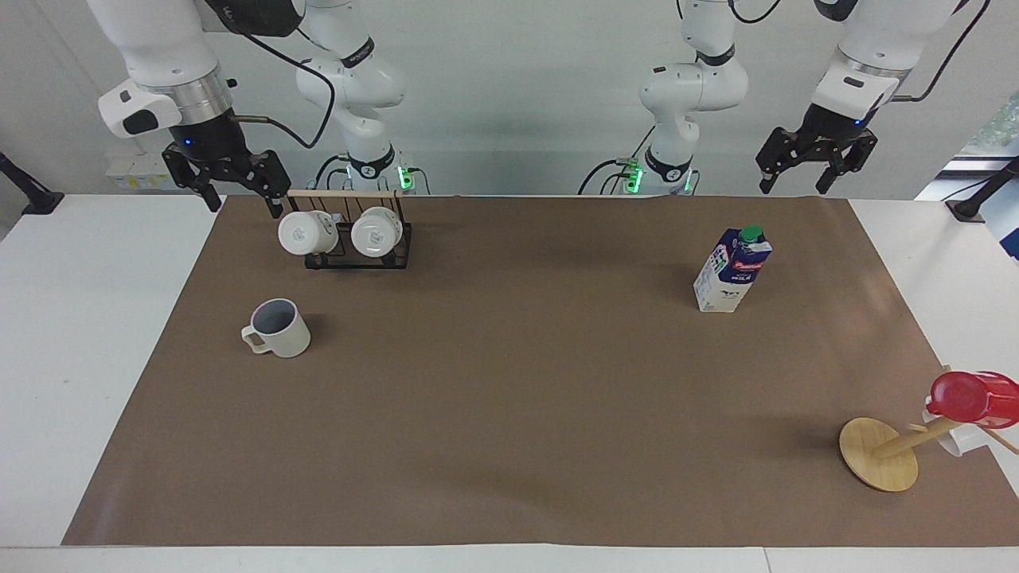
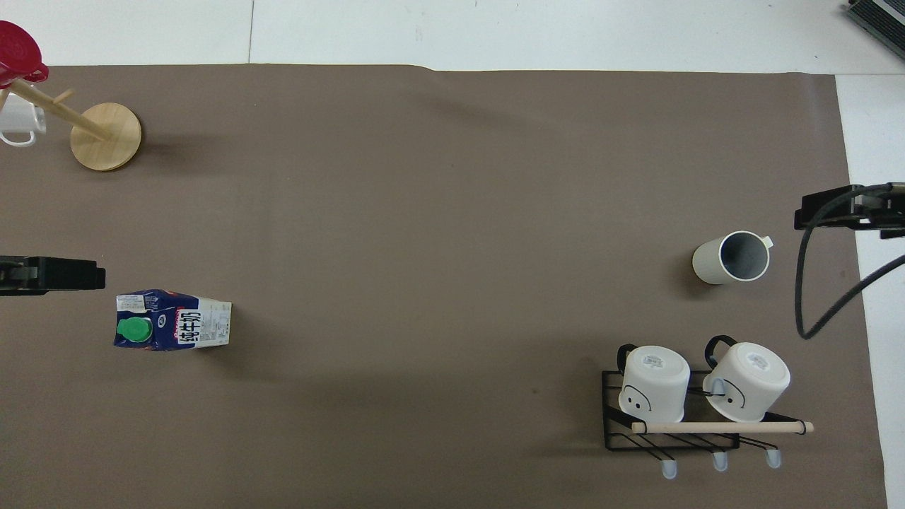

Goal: Place cup and milk on table

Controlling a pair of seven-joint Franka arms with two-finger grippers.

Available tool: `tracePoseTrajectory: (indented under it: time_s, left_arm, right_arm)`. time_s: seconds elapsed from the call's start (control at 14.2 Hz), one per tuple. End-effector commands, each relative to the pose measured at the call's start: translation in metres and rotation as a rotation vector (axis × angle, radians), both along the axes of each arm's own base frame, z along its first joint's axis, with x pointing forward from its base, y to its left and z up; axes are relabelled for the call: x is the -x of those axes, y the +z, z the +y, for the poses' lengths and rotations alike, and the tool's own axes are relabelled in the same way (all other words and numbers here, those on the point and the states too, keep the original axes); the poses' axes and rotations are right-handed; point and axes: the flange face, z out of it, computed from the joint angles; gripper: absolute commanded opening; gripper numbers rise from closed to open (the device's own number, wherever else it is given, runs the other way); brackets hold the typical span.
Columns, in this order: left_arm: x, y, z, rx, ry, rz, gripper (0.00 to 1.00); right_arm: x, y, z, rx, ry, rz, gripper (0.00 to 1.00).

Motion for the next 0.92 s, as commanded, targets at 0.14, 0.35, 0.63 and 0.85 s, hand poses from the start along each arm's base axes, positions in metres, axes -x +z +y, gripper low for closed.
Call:
tracePoseTrajectory:
  time_s: [0.14, 0.35, 0.63, 0.85]
  left_arm:
    - [0.003, 0.003, 0.001, -0.010, 0.008, 0.034, 1.00]
    - [0.003, 0.003, 0.005, -0.010, 0.016, 0.035, 1.00]
    - [0.007, 0.001, 0.005, -0.012, -0.001, 0.044, 1.00]
    - [0.012, -0.003, 0.005, -0.016, -0.058, 0.055, 1.00]
  right_arm:
    - [-0.004, -0.028, -0.009, 0.003, -0.002, -0.020, 1.00]
    - [-0.008, -0.060, -0.015, 0.002, -0.014, -0.020, 1.00]
    - [-0.020, -0.112, -0.025, 0.000, -0.027, -0.038, 1.00]
    - [-0.038, -0.160, -0.021, -0.006, -0.017, -0.036, 1.00]
